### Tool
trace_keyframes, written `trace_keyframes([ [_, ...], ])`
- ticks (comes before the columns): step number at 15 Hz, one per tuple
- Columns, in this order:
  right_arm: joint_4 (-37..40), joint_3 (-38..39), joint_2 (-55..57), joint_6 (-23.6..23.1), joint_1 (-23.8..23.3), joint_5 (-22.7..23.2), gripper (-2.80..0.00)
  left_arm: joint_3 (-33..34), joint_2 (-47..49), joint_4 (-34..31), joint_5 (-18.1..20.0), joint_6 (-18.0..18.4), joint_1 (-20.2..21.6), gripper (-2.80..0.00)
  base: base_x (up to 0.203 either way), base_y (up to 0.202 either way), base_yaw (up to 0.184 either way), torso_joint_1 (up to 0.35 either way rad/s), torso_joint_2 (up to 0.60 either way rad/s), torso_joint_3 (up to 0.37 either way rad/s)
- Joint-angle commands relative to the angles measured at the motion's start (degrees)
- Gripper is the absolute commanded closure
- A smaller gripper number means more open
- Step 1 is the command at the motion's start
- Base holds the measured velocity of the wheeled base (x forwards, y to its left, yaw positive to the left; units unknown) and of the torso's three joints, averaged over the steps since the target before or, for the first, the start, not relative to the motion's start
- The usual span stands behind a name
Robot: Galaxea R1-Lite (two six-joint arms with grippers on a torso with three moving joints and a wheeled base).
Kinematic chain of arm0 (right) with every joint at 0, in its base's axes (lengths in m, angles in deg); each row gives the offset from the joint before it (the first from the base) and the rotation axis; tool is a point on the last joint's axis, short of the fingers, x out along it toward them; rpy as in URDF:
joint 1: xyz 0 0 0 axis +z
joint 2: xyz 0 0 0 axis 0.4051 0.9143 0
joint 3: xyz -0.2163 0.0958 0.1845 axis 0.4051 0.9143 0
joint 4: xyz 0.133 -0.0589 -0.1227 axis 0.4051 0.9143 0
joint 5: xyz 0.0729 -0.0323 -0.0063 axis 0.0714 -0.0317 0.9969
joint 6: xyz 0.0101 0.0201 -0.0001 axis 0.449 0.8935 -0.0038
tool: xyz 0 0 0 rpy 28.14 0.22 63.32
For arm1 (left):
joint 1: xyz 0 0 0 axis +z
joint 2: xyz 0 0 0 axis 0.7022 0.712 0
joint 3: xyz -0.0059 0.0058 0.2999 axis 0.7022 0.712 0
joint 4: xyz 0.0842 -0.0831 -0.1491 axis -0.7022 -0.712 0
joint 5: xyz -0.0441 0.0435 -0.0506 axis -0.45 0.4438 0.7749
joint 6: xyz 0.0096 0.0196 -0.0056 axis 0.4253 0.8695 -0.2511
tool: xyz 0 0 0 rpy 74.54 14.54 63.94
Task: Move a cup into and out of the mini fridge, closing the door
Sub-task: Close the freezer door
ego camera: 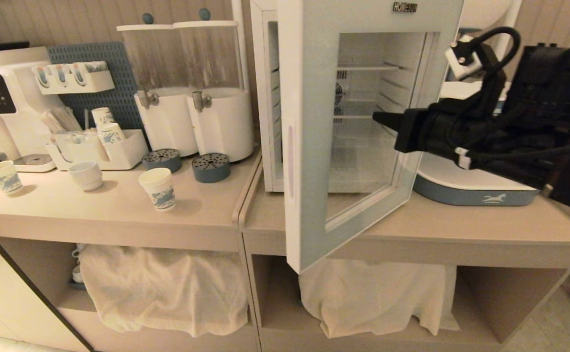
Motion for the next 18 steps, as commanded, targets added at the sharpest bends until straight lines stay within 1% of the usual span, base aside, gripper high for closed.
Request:
trace_keyframes([
  [1, 0.6, -8.9, 10.0, 0.0, 1.5, -4.0, 0.0, 2.3, -0.2, 0.1, 0.0, -0.1, 0.0, 0.0, 0.0, 0.0, 0.0, 0.0, 0.0, 0.0],
  [3, 2.5, -20.5, 18.1, -0.2, 2.3, -9.4, 0.0, 2.3, -0.1, 0.1, 0.0, -0.1, 0.1, 0.0, 0.0, 0.0, 0.0, 0.0, 0.0, 0.0],
  [5, 4.6, -31.8, 27.1, -1.2, 2.7, -13.7, 0.0, 2.3, -0.2, 0.1, 0.0, -0.1, 0.1, 0.0, 0.0, 0.0, 0.0, 0.0, 0.0, 0.0],
  [8, 6.9, -42.1, 35.9, -4.2, 3.1, -17.6, 0.0, 2.3, -0.2, 0.1, 0.0, -0.1, 0.1, 0.0, 0.0, 0.0, 0.0, 0.0, 0.0, 0.0],
  [9, 8.0, -43.4, 36.9, -4.5, 3.1, -18.1, 0.0, 2.3, -0.2, 0.1, 0.0, -0.1, 0.1, 0.0, 0.0, 0.0, 0.0, 0.0, 0.0, 0.0],
  [11, 9.5, -42.4, 34.7, -4.7, 3.1, -19.1, 0.0, 2.3, -0.2, 0.1, 0.0, -0.1, 0.0, 0.0, 0.0, 0.0, 0.0, 0.0, 0.0, 0.0],
  [13, 10.2, -37.8, 30.0, -4.6, 3.0, -19.1, 0.0, 2.3, -0.2, 0.1, 0.0, -0.1, 0.0, 0.0, 0.0, 0.0, 0.0, 0.0, 0.0, 0.0],
  [16, 10.4, -27.2, 16.5, -4.1, 2.6, -18.5, 0.0, 2.3, -0.2, 0.1, 0.0, -0.1, 0.1, 0.0, 0.0, 0.0, 0.0, 0.0, 0.0, 0.0],
  [18, 11.5, -21.0, 5.1, -3.9, 1.5, -18.3, 0.0, 2.3, -0.2, 0.1, 0.0, -0.1, 0.1, 0.0, 0.0, 0.0, 0.0, 0.0, 0.0, 0.0],
])
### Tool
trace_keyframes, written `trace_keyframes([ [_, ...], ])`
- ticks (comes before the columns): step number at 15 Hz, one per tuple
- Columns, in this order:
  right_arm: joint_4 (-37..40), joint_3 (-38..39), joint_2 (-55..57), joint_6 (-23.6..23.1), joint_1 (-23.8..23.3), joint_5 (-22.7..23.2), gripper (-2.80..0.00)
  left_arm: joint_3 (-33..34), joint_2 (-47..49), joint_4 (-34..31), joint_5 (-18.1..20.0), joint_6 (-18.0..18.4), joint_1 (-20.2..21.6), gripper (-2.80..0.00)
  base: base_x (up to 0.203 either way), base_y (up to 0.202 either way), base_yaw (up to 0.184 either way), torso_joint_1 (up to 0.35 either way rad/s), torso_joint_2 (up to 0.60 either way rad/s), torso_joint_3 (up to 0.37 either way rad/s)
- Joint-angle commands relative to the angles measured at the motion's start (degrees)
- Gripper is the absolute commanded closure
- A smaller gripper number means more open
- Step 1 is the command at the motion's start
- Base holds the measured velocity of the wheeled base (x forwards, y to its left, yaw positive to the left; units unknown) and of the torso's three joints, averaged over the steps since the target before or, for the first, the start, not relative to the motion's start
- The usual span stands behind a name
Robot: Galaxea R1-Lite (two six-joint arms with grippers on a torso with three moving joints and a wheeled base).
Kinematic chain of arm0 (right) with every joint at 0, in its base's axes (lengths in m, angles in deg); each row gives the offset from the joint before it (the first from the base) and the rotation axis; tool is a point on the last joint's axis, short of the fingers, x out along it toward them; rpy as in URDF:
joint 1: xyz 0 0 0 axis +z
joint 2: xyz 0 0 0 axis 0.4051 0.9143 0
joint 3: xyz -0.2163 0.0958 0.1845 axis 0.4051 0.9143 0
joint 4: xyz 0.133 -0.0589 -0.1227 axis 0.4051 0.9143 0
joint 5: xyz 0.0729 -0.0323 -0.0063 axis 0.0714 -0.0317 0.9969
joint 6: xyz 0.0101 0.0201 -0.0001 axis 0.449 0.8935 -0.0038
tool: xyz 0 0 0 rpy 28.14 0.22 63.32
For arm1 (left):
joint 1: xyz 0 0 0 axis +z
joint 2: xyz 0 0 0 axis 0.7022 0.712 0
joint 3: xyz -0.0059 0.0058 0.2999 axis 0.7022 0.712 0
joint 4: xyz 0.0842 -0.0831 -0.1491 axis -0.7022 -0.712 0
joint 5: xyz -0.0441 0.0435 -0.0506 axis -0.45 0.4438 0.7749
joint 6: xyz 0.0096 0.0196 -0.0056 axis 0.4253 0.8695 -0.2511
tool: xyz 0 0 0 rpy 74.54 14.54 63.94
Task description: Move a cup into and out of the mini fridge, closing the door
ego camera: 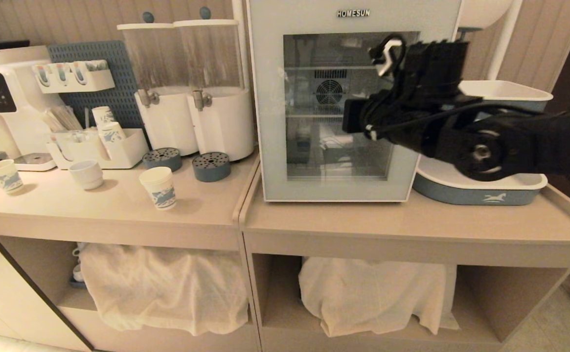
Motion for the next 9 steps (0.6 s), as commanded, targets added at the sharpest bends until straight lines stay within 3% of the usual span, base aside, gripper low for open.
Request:
trace_keyframes([
  [1, 1.0, 5.0, -14.3, 0.3, -1.2, 0.0, 0.0, 2.3, -0.2, 0.1, 0.0, -0.1, 0.0, 0.0, 0.0, 0.0, 0.0, 0.0, 0.0, 0.0],
  [4, 6.4, 13.1, -33.6, 2.2, -3.8, -1.0, 0.0, 2.3, -0.2, 0.1, 0.0, 0.0, 0.0, 0.0, 0.0, 0.0, 0.0, 0.0, 0.0, 0.0],
  [6, 9.9, 19.2, -46.4, 3.2, -5.1, -4.5, 0.0, 2.3, -0.2, 0.1, 0.0, -0.1, 0.0, 0.0, 0.0, 0.0, 0.0, 0.0, 0.0, 0.0],
  [9, 15.2, 28.4, -63.3, 4.8, -10.7, -8.2, 0.0, 2.3, -0.2, 0.1, 0.0, -0.1, 0.0, 0.0, 0.0, 0.0, 0.0, 0.0, 0.0, 0.0],
])
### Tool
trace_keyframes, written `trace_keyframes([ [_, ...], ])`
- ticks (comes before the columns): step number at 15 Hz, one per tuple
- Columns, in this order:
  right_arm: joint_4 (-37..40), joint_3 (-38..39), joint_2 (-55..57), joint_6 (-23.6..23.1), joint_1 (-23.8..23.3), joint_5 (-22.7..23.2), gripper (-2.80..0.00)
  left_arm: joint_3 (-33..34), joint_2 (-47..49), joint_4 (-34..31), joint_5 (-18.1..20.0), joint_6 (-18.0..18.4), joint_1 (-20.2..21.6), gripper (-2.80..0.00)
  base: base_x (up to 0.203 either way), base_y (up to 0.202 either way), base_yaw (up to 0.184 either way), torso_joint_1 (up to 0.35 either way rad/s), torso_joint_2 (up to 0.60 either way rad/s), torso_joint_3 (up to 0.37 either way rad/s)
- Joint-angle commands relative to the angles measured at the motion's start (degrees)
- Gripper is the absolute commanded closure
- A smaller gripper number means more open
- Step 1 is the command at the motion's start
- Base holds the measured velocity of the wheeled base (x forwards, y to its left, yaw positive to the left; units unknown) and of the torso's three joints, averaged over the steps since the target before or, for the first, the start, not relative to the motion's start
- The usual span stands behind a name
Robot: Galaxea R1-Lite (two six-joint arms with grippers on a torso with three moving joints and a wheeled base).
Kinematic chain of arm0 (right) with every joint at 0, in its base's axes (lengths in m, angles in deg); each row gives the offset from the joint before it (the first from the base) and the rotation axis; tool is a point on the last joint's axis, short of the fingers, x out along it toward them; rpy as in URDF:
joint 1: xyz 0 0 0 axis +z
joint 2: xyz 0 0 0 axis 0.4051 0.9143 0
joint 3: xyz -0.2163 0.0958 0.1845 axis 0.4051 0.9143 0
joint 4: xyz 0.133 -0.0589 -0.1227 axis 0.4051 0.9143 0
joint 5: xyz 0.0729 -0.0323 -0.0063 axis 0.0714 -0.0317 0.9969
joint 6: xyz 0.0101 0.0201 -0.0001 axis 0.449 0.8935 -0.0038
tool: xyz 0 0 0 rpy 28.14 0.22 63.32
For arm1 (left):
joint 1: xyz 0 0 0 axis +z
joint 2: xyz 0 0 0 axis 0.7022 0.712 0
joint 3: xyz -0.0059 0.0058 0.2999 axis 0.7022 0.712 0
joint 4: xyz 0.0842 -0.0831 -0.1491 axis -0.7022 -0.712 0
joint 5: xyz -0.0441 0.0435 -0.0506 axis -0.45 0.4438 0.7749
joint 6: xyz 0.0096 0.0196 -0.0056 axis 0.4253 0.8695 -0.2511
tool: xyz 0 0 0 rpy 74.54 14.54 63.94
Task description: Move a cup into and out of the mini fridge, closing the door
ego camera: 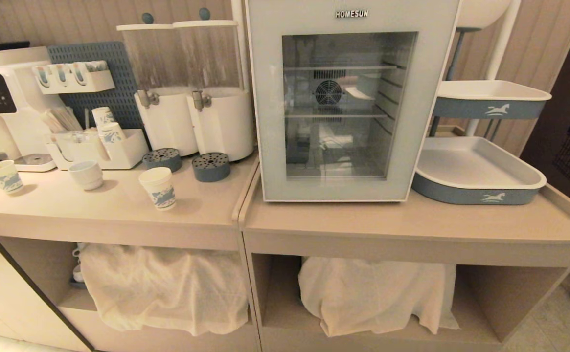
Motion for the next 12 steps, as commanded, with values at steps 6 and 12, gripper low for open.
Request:
trace_keyframes([
  [6, 14.4, 18.5, -38.8, 5.9, -9.8, 3.6, 0.0, 2.3, -0.2, 0.1, 0.0, -0.1, -0.1, 0.0, 0.0, 0.0, 0.0, 0.0, 0.0, 0.0],
  [12, 30.6, 19.4, -42.3, 14.1, -14.2, -0.1, 0.0, 2.3, -0.2, 0.1, 0.0, 0.0, -0.1, 0.0, 0.0, 0.0, 0.0, 0.0, 0.0, 0.0],
])
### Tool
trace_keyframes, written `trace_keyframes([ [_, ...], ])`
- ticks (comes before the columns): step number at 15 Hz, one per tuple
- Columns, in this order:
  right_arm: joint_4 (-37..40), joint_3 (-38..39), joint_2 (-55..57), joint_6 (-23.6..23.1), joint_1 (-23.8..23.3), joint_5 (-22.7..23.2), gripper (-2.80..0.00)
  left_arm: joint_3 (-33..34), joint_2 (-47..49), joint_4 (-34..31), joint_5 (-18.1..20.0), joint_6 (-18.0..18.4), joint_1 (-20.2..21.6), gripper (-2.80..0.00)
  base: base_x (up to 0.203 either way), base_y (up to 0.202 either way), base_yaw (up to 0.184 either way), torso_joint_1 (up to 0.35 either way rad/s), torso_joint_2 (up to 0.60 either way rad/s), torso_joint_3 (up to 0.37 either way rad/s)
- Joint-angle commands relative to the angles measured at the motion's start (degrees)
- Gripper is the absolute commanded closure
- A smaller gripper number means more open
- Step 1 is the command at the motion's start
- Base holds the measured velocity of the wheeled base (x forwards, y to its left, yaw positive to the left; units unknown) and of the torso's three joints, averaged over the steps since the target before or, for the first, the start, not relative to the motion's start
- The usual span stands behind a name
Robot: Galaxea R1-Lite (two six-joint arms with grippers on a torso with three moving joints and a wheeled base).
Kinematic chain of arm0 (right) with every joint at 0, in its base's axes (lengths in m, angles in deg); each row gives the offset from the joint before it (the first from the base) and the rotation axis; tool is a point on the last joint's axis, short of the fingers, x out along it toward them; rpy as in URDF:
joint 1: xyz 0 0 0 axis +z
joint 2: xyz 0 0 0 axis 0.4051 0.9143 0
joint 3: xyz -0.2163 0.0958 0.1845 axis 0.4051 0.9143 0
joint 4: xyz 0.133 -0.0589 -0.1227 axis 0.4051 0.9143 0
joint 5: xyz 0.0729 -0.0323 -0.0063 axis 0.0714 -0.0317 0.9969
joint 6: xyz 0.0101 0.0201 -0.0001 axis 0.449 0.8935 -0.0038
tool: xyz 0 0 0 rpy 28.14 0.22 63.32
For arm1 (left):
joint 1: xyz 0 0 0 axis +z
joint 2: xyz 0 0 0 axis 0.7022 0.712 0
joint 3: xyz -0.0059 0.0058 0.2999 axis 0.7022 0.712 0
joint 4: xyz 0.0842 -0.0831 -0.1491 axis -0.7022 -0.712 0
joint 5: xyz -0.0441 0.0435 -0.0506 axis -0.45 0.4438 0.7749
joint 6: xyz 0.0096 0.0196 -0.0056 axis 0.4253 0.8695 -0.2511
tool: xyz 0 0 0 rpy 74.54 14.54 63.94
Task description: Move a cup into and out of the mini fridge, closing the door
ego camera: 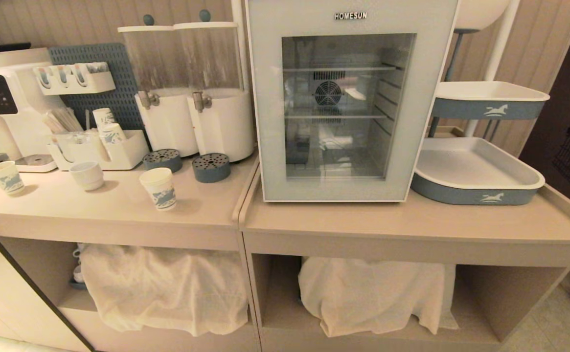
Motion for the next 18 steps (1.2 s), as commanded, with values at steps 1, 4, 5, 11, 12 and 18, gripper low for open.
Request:
trace_keyframes([
  [1, 1.5, -1.5, -1.6, 0.2, -5.1, 3.0, 0.0, 2.3, -0.2, 0.1, 0.0, -0.1, -0.1, 0.0, 0.0, 0.0, 0.0, 0.0, 0.0, 0.0],
  [4, 4.1, -0.8, -10.0, -1.0, -7.8, 11.5, 0.0, 2.3, -0.2, 0.1, 0.0, -0.1, 0.0, 0.0, 0.0, 0.0, 0.0, 0.0, 0.0, 0.0],
  [5, 4.2, 2.3, -14.0, -3.1, -7.3, 14.9, 0.0, 2.3, -0.2, 0.1, 0.0, -0.1, -0.1, 0.0, 0.0, 0.0, 0.0, 0.0, 0.0, 0.0],
  [11, -29.5, 38.3, -17.1, -14.7, -6.6, 15.9, 0.0, 2.3, -0.2, 0.1, 0.0, -0.1, -0.1, 0.0, 0.0, 0.0, 0.0, 0.0, 0.0, 0.0],
  [12, -32.5, 42.0, -17.0, -16.2, -6.5, 15.8, 0.0, 2.3, -0.2, 0.1, 0.0, -0.1, 0.0, 0.0, 0.0, 0.0, 0.0, 0.0, 0.0, 0.0],
  [18, -18.1, 39.6, -16.8, -21.8, -6.4, 21.8, 0.0, 2.3, -0.2, 0.1, 0.0, -0.1, -0.1, 0.0, 0.0, 0.0, 0.0, 0.0, 0.0, 0.0],
])
